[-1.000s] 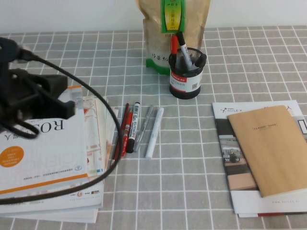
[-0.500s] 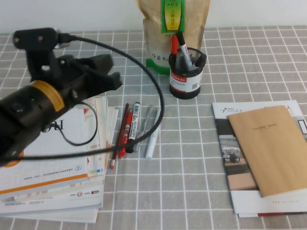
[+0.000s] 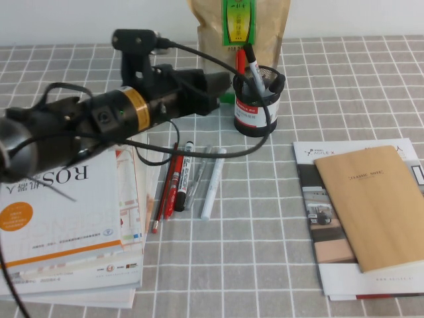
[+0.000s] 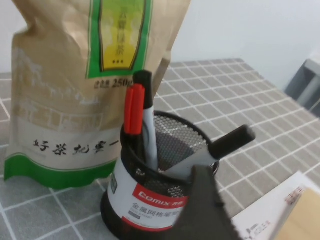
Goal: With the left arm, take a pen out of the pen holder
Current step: 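Take a marker out of the pen holder and lay it on the table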
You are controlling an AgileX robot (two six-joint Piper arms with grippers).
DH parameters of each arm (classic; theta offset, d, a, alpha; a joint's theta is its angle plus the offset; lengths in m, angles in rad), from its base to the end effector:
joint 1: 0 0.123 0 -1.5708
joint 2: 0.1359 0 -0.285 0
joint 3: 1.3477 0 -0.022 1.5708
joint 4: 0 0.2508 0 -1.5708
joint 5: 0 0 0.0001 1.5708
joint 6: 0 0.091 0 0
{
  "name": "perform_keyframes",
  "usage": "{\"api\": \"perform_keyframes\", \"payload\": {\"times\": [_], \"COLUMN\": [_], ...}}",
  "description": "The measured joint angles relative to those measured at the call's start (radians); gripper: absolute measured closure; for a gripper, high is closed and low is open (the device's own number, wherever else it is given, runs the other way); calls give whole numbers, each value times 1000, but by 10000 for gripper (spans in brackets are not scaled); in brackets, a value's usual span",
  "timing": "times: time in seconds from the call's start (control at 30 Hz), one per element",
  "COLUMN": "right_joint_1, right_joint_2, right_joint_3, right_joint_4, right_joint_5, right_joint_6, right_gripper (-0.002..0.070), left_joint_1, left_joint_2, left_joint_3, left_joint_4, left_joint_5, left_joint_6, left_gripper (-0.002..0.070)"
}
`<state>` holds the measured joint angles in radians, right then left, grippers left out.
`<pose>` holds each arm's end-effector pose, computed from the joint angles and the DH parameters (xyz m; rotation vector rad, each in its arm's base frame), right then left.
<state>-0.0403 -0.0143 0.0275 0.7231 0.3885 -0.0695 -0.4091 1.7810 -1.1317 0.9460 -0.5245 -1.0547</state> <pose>0.0523 0.0208 0.1784 0.4117 1.7861 0.6354 0.3537 -0.1936 0.2566 0.5152 1.7848 -0.7904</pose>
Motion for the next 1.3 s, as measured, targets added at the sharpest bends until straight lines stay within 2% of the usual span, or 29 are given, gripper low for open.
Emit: {"api": "perform_keyframes", "payload": {"times": [0.1, 0.23, 0.37, 0.5, 0.7, 0.83, 1.3], "right_joint_1": [0, 0, 0, 0, 0, 0, 0], "right_joint_2": [0, 0, 0, 0, 0, 0, 0], "right_joint_3": [0, 0, 0, 0, 0, 0, 0], "right_joint_4": [0, 0, 0, 0, 0, 0, 0], "right_joint_5": [0, 0, 0, 0, 0, 0, 0], "right_joint_6": [0, 0, 0, 0, 0, 0, 0], "right_gripper": [689, 689, 689, 689, 689, 689, 689], "left_joint_1": [-12, -25, -26, -47, -110, -138, -144], "left_joint_2": [47, 93, 141, 179, 229, 252, 340], "left_joint_3": [-30, -69, -100, -135, -192, -223, -334], "left_joint_4": [7, 11, 11, 17, 21, 21, -68], "left_joint_5": [0, -19, -102, -166, -90, -51, -34], "left_joint_6": [39, 59, 68, 175, 395, 474, 501], "left_gripper": [198, 165, 160, 158, 158, 158, 158]}}
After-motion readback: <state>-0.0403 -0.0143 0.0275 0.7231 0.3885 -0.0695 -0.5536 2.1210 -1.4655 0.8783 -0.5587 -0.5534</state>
